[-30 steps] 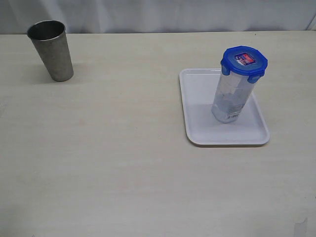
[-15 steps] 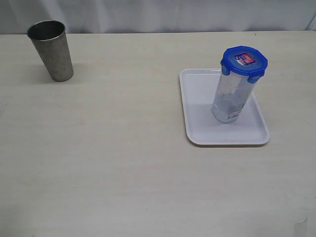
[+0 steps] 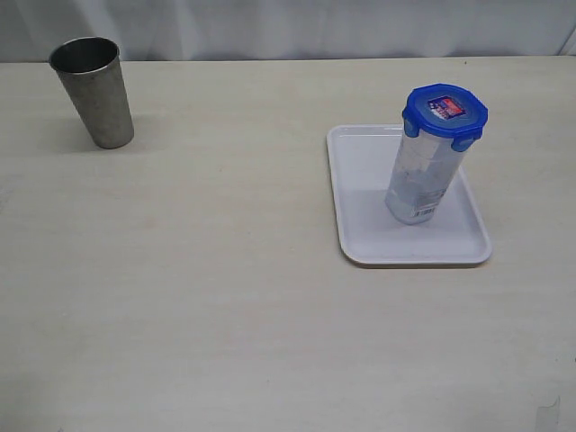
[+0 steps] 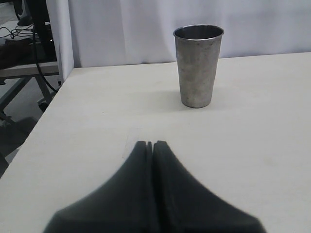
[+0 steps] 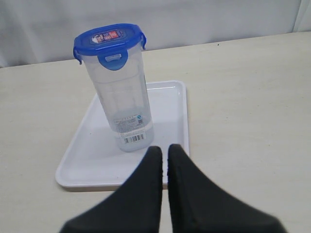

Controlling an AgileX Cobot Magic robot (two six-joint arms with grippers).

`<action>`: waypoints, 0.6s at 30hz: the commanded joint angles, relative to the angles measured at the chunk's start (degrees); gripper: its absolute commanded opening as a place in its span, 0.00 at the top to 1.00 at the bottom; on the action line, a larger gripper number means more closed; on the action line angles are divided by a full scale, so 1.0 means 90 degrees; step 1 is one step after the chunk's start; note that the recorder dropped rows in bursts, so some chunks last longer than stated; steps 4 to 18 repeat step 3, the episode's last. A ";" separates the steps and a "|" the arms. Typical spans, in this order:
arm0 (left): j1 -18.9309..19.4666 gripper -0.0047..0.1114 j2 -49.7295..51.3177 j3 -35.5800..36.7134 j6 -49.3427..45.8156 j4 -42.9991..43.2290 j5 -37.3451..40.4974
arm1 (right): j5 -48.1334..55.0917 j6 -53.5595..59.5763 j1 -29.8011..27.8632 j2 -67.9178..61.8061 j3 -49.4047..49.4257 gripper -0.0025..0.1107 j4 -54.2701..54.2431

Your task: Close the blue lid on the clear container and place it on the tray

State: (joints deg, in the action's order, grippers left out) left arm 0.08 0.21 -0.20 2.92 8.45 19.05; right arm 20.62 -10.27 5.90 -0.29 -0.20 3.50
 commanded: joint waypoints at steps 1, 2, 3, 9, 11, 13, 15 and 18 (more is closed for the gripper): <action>0.0020 0.96 -0.0023 0.0023 0.0032 -0.0011 -0.0048 | -0.0016 0.0014 -0.0045 0.0033 0.0023 0.94 -0.0004; 0.0020 0.96 -0.0023 0.0023 0.0032 -0.0011 -0.0048 | -0.0016 0.0014 -0.0045 0.0033 0.0023 0.94 -0.0004; 0.0020 0.96 -0.0023 0.0023 0.0032 -0.0011 -0.0070 | -0.0016 0.0014 -0.0045 0.0033 0.0023 0.94 -0.0004; 0.0020 0.96 -0.0023 0.0023 0.0032 -0.0011 -0.0070 | -0.0016 0.0014 -0.0045 0.0033 0.0023 0.94 -0.0004; 0.0020 0.96 -0.0023 0.0023 0.0032 -0.0011 -0.0070 | -0.0016 0.0014 -0.0045 0.0033 0.0023 0.94 -0.0004; 0.0020 0.96 -0.0023 0.0023 0.0032 -0.0011 -0.0070 | -0.0016 0.0014 -0.0045 0.0033 0.0023 0.94 -0.0004; 0.0020 0.96 -0.0023 0.0023 0.0032 -0.0011 -0.0070 | -0.0016 0.0014 -0.0045 0.0033 0.0023 0.94 -0.0004; 0.0020 0.96 -0.0023 0.0023 0.0032 -0.0011 -0.0070 | -0.0016 0.0014 -0.0045 0.0033 0.0023 0.94 -0.0004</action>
